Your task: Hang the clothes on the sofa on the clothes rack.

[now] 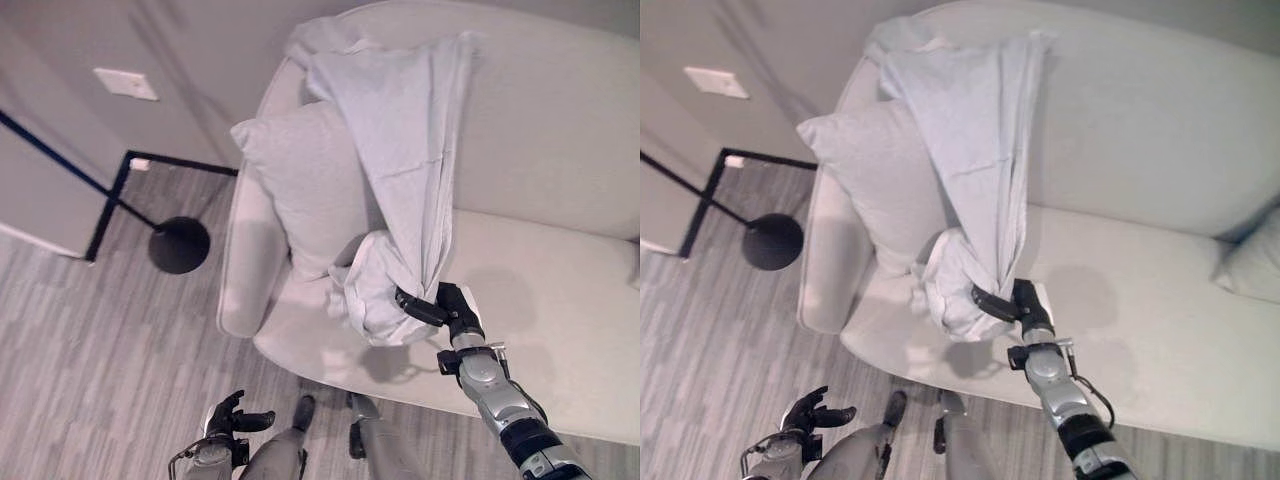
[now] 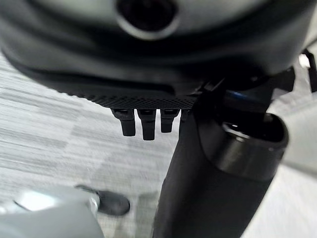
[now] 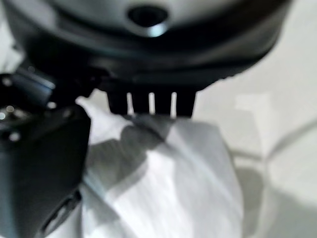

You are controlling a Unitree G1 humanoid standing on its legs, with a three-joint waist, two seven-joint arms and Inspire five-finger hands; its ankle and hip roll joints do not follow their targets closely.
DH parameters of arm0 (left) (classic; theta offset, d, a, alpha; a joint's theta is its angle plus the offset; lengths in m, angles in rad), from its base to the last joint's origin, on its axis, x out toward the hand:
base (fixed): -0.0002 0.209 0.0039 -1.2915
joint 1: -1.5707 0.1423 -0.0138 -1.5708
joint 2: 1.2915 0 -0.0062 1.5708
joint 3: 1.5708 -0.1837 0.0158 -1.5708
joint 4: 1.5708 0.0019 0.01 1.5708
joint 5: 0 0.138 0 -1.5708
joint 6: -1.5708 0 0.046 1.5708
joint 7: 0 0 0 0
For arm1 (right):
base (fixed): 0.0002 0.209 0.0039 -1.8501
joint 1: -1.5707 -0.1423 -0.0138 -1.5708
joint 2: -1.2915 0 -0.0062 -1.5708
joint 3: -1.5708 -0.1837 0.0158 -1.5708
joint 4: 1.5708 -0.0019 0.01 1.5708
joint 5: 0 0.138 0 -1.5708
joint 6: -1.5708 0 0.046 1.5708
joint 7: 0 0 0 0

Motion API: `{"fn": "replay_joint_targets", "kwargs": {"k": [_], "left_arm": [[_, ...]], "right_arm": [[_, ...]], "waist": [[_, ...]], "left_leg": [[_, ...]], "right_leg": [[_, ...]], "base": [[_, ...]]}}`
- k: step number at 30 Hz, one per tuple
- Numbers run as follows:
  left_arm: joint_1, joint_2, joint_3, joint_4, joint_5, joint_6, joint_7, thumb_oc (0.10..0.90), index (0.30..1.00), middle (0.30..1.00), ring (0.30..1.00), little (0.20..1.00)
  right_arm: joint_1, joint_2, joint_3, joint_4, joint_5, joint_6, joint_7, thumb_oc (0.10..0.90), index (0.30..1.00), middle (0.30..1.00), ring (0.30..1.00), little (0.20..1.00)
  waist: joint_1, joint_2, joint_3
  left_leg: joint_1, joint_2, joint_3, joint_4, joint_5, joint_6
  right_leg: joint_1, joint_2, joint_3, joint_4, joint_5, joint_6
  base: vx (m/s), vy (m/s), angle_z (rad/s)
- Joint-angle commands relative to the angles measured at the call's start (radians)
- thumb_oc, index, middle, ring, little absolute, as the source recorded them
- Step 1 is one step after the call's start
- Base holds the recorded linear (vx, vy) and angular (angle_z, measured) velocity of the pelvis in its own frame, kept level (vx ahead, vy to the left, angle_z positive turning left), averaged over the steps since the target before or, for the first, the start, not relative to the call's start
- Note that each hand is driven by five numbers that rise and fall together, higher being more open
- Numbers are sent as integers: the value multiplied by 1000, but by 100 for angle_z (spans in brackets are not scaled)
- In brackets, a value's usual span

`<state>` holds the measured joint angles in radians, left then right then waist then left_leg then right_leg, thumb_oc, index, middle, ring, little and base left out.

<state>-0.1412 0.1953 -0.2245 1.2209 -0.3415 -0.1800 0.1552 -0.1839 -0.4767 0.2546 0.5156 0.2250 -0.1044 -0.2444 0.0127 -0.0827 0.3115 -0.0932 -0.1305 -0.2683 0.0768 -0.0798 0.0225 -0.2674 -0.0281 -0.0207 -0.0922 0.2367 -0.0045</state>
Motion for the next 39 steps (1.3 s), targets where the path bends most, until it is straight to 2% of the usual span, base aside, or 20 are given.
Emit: {"fn": "replay_joint_targets", "kwargs": {"k": [1,4,7,10,13,18,19,20,21,23,26,27,28,33,35,39], "left_arm": [[61,-3,44,41,30,14,-24,800,900,900,900,900],[72,19,67,2,17,15,-51,800,900,900,900,900],[82,64,77,-139,-13,4,-67,800,900,900,900,900],[80,75,79,-188,-32,1,-64,800,900,900,900,900],[91,115,59,-390,-28,-22,-41,800,900,900,900,900],[102,194,52,-620,15,-50,-3,800,900,900,900,900],[102,194,52,-620,15,-50,-3,800,900,900,900,900],[74,252,43,-733,151,-73,69,800,900,900,900,900],[21,275,15,-756,288,-100,175,800,900,900,900,900],[6,277,3,-754,319,-103,201,800,900,900,900,900],[-68,301,-46,-759,429,-108,296,800,900,900,900,900],[-70,297,-45,-758,430,-108,297,800,900,900,900,900],[-112,312,-66,-805,464,-110,339,800,900,900,900,900],[-124,306,-75,-918,411,-128,326,800,900,900,900,900],[-125,286,-116,-1091,312,-169,238,800,900,900,900,900],[-112,279,-117,-1198,274,-175,209,800,900,900,900,900]], "right_arm": [[46,-109,-148,-217,121,-124,65,400,300,300,300,300],[98,-152,-227,-374,222,-159,126,400,300,300,300,300],[5,-246,-268,-514,344,-191,162,400,300,300,300,300],[-68,-290,-261,-539,376,-198,153,400,300,300,300,300],[-208,-362,-247,-568,420,-219,127,400,300,300,300,300],[-530,-493,-167,-456,530,-252,57,400,300,300,300,300],[-530,-493,-167,-456,530,-252,57,400,300,300,300,300],[-834,-585,-25,-327,572,-265,21,400,300,300,300,300],[-1068,-601,103,-217,580,-277,-23,400,300,300,300,300],[-1126,-590,139,-177,587,-284,-36,400,300,300,300,300],[-1357,-539,271,-8,621,-290,-85,400,300,300,300,300],[-1370,-538,282,-2,624,-291,-84,400,300,300,300,300],[-1466,-502,330,61,633,-290,-113,400,300,300,300,300],[-1496,-471,346,74,636,-291,-124,400,300,300,300,300],[-1453,-435,326,24,636,-297,-115,400,300,300,300,300],[-1393,-430,305,-69,617,-295,-111,400,300,300,300,300]], "waist": [[15,46,-75],[4,39,-121],[4,35,-196],[4,33,-221],[8,25,-258],[11,4,-299],[11,4,-299],[10,-20,-327],[5,-33,-343],[3,-33,-344],[-3,-40,-359],[-3,-36,-357],[-6,-36,-364],[-10,-35,-369],[-15,-31,-367],[-17,-28,-360]], "left_leg": [[7,79,22,-164,82,-14],[47,83,44,-164,64,-9],[102,87,86,-164,42,1],[118,87,99,-164,35,4],[137,90,115,-164,27,5],[157,94,133,-164,22,3],[157,94,133,-164,22,3],[177,102,141,-164,12,-2],[189,109,145,-164,7,-7],[192,111,148,-164,5,-8],[197,116,156,-164,4,-13],[197,116,156,-164,4,-13],[199,120,156,-164,4,-15],[201,124,152,-164,4,-17],[203,127,147,-164,2,-15],[207,129,144,-164,-1,-14]], "right_leg": [[87,-12,-1,91,-202,89],[123,-14,18,74,-196,95],[168,-15,59,40,-172,105],[183,-16,71,26,-160,109],[201,-19,84,10,-143,113],[215,-20,102,6,-133,114],[215,-20,102,6,-133,114],[230,-15,112,9,-138,113],[237,-9,124,10,-139,111],[238,-8,127,9,-138,111],[239,-1,136,7,-136,110],[239,0,136,7,-136,110],[240,3,139,7,-136,108],[243,7,140,6,-137,105],[245,11,143,7,-139,100],[247,13,145,7,-139,97]], "base": [[41,49,-9],[37,56,-34],[34,88,-39],[0,44,-36],[-19,25,-18],[-25,0,-10],[8,-49,-9],[7,-94,-21],[6,-94,-30],[-4,-38,-14],[-1,-34,-8],[11,-47,-7],[12,-37,0],[6,-13,1],[11,-39,3],[10,-20,-2]]}}
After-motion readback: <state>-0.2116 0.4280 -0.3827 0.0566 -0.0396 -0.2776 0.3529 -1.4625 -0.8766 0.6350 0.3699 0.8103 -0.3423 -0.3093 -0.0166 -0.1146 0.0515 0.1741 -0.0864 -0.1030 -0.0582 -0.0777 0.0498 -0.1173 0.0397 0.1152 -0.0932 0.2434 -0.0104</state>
